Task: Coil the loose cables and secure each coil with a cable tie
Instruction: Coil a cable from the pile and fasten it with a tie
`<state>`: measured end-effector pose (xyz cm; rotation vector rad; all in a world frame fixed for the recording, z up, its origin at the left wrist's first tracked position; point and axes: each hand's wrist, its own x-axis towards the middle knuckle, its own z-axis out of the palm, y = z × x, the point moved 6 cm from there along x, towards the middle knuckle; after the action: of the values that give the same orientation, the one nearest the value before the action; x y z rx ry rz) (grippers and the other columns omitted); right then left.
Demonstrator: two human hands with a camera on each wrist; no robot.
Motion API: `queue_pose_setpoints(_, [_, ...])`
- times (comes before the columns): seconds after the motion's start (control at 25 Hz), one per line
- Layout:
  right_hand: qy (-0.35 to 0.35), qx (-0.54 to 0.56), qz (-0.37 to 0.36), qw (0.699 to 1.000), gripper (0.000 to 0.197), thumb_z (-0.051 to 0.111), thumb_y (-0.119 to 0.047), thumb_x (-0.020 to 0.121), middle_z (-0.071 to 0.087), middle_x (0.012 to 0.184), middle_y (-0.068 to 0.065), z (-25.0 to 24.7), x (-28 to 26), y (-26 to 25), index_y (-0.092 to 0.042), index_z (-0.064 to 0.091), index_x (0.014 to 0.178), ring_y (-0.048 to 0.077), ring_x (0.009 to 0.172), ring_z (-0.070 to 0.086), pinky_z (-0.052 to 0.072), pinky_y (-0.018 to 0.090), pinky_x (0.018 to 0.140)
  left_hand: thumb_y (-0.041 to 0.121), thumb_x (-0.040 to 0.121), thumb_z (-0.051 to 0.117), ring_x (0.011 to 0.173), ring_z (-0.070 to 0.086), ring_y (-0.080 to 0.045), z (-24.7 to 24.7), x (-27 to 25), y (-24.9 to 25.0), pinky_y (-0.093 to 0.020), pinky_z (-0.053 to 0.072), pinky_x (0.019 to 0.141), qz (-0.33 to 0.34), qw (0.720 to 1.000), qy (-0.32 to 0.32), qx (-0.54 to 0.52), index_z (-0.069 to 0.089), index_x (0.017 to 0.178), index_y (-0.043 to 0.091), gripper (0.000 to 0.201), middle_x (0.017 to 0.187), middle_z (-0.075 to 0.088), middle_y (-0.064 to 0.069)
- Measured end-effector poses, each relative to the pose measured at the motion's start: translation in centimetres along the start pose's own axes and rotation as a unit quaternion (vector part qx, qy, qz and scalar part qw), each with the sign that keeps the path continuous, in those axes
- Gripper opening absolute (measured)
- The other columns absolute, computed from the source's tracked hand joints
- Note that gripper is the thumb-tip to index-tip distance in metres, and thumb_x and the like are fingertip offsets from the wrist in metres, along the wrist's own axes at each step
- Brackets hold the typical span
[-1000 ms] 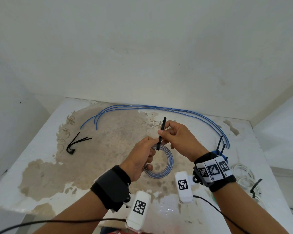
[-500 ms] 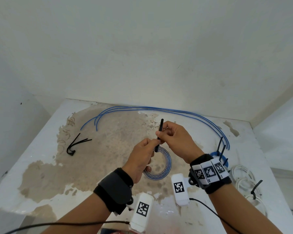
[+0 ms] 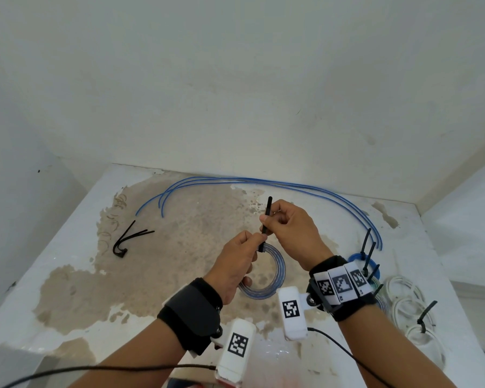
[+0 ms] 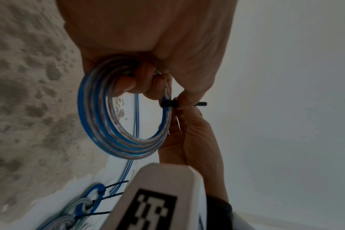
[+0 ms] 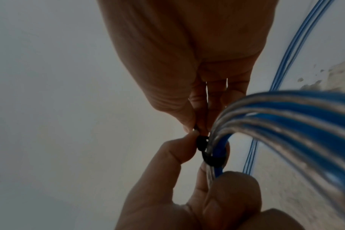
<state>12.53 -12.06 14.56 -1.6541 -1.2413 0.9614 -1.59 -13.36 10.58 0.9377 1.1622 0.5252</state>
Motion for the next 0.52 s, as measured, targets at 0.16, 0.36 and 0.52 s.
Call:
queue_pose_setpoints(0.16, [-0.012,0.036,0.040,0.998,0.014,0.065,-0.027,0.099,0.077,0.085,0.005,0.2,0.0,0.2,-0.013,0.065,0.096,0.014,0.078,0.073,0.048,0.027,0.065,0.041,0.092,0.063,0.049,0.025,-0.009,-0.5,0.5,0.6,-0.023,0.025,0.045,-0.002,1.000,-0.004,0.022,0.047,0.084,0.024,0.025,0.061,0.034,0.010])
queue_pose_setpoints(0.36, [-0.123,0.088,0.170,0.974,0.043,0.051,-0.056,0.099,0.077,0.105,0.000,0.8,-2.9,3.0,-0.020,0.068,0.114,0.020,0.089,0.070,0.055,0.030,0.071,0.046,0.094,0.060,0.045,0.024,-0.008,-1.7,1.4,1.4,-0.026,0.024,0.047,-0.015,1.000,-0.007,-0.022,0.052,0.086,0.022,0.026,0.058,0.034,0.010])
queue_pose_setpoints(0.52, [-0.112,0.127,0.155,0.973,0.023,0.061,-0.032,0.101,0.078,0.100,0.003,1.9,-4.7,4.6,-0.014,0.068,0.113,0.016,0.084,0.073,0.057,0.028,0.070,0.040,0.100,0.054,0.052,0.038,-0.010,-1.4,1.8,0.9,-0.028,0.040,0.055,-0.039,0.991,-0.066,-0.108,0.063,0.107,0.014,0.028,0.065,0.048,0.004])
